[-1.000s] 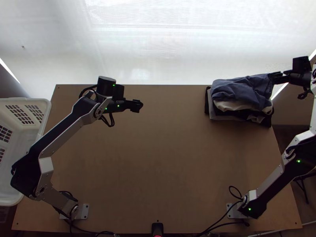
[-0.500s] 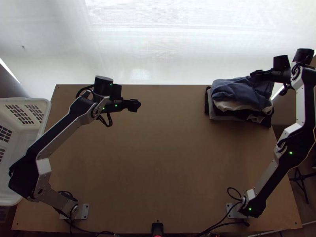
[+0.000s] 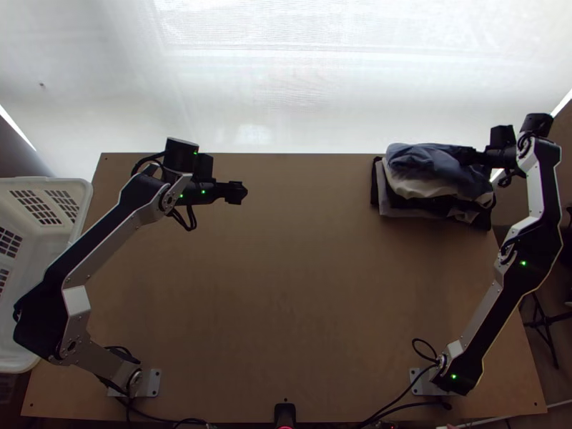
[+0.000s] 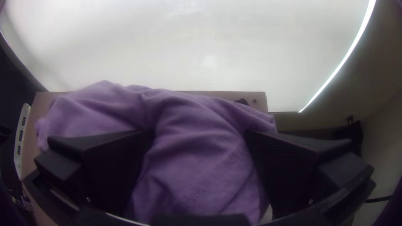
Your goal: Fold the t-shirt
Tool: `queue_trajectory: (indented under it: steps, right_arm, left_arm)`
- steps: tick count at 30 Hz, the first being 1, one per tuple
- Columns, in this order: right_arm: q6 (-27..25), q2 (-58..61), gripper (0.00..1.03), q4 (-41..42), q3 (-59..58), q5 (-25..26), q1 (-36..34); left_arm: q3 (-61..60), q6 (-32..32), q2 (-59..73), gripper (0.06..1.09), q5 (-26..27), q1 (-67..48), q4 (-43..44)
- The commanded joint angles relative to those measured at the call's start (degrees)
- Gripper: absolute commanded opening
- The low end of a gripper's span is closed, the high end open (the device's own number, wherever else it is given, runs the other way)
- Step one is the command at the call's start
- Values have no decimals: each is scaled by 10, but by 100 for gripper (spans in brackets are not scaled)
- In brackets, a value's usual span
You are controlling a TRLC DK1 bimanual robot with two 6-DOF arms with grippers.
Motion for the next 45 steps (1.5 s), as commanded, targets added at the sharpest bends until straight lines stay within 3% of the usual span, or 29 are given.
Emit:
queue_trajectory:
  steps: [1, 8, 15, 21, 24, 28, 31, 45]
  right_arm:
    - [2, 21, 99, 6, -7, 13, -18]
    - [-5, -103, 99, 7, -34, 13, 19]
    - [-13, -176, 99, 7, -52, 14, 114]
    - [-97, -231, 99, -7, -155, 15, 199]
    - [-111, -263, 96, -43, -199, 33, 228]
    - [-114, -290, 93, -53, -268, 71, 244]
    - [-111, -290, 84, -54, -295, 81, 244]
    - [-139, -278, 84, 8, -311, 89, 262]
  left_arm:
    - [0, 5, -1, 104, 0, 5, -5]
    - [2, 6, 3, 104, 1, 7, -5]
    - [4, 5, 5, 104, 2, 7, -2]
    - [3, 5, -3, 104, 3, 18, -5]
    - [-1, 5, -7, 104, 4, 25, -5]
    - [-7, 3, -12, 104, 5, 25, -5]
    - [-10, 0, -13, 104, 5, 25, -5]
    - [-15, -6, -19, 104, 5, 18, -3]
